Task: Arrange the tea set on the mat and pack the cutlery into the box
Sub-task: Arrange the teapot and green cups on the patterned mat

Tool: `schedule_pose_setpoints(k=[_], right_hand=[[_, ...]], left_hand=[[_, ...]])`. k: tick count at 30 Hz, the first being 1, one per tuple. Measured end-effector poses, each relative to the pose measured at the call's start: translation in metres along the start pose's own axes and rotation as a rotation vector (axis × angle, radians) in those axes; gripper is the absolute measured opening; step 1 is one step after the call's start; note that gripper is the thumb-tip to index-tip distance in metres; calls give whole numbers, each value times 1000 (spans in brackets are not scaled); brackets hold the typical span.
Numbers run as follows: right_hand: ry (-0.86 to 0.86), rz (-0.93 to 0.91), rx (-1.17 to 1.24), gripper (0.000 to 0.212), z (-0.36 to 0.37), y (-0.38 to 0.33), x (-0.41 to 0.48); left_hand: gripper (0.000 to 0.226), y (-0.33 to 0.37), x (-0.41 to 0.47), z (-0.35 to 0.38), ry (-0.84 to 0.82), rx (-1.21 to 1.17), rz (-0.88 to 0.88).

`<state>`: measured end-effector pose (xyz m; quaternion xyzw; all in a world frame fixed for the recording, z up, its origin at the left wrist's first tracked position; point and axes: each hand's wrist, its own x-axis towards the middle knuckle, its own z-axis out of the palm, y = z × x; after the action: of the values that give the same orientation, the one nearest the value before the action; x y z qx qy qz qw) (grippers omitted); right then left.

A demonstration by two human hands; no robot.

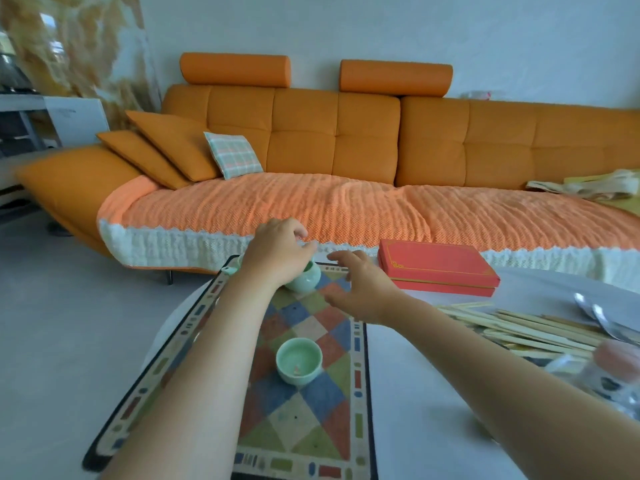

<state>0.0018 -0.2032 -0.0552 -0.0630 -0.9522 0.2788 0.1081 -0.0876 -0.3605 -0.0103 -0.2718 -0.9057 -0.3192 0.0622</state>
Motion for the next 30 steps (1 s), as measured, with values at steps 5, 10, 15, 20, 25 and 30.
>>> schedule_pose_setpoints(k=[5, 10, 15, 20, 25, 30], right_hand=[[98, -10, -92, 28, -55, 26, -69], [178, 25, -90, 20, -112, 62, -142], [331, 187, -142, 26, -174, 104, -203], [363, 406, -235, 35, -211, 172, -250], [245, 596, -261, 61, -226, 233, -284], [171, 614, -361, 73, -219, 262, -284]], left_hand=[[20, 81, -43, 36, -140, -121, 178], [20, 151, -85, 89, -197, -219, 311], [23, 223, -117, 132, -225, -255, 406], [30, 301, -129, 171, -247, -188, 517], [38, 354, -120, 217, -246, 227, 714], [47, 378, -115, 250, -334, 436, 754]])
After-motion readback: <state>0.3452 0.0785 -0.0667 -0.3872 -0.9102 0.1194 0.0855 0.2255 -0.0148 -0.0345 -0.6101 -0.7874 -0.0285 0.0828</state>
